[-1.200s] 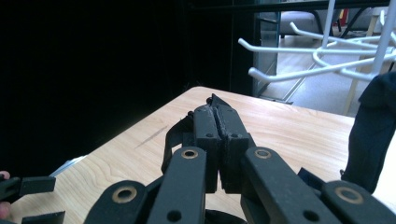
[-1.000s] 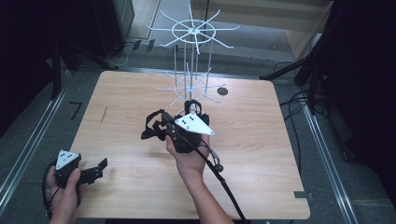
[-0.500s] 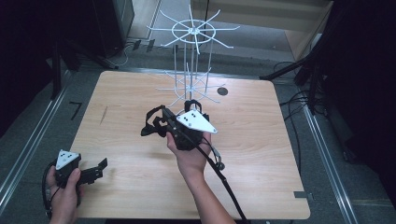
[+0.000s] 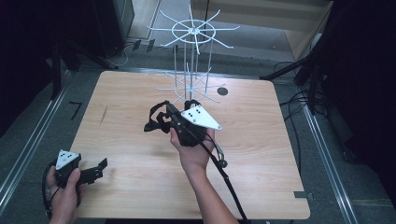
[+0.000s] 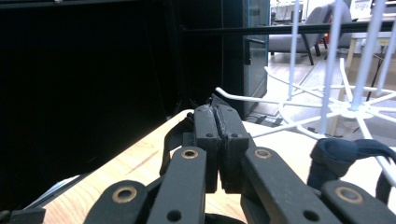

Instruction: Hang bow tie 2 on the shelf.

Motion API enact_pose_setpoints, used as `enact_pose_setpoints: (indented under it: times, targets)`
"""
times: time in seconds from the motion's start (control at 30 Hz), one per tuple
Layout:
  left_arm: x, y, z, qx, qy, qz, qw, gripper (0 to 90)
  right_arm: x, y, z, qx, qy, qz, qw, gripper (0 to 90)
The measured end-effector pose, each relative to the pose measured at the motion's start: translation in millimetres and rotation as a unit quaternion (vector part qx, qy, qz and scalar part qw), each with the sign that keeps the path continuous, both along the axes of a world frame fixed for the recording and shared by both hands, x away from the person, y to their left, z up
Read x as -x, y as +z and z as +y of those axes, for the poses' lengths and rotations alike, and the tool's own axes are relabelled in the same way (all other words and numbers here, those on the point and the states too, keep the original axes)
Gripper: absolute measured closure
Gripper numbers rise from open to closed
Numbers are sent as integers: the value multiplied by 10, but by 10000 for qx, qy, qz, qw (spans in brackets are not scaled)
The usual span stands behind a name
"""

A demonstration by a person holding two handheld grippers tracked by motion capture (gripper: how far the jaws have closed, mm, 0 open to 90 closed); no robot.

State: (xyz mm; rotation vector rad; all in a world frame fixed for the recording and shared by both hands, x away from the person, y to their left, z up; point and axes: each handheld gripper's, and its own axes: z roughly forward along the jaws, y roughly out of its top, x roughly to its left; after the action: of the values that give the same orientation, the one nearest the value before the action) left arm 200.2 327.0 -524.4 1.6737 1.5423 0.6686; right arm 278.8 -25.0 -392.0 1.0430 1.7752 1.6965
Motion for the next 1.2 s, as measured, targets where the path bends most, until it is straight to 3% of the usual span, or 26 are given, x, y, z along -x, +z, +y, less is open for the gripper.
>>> enact_pose_setpoints:
  times: [0.37, 0.9, 1.2]
  targets:
    - [0, 0, 0, -1, -2, -1, 10000, 0, -73, -23, -61, 19, -140, 68, 9999, 899]
    - [0, 0, 0, 5, 1, 1, 10000, 0, -194, -69, -173, 41, -578, 150, 9982, 898]
    - [0, 0, 1, 7, -2, 1, 10000, 0, -225, -134, -177, 128, -654, 161, 9976, 892]
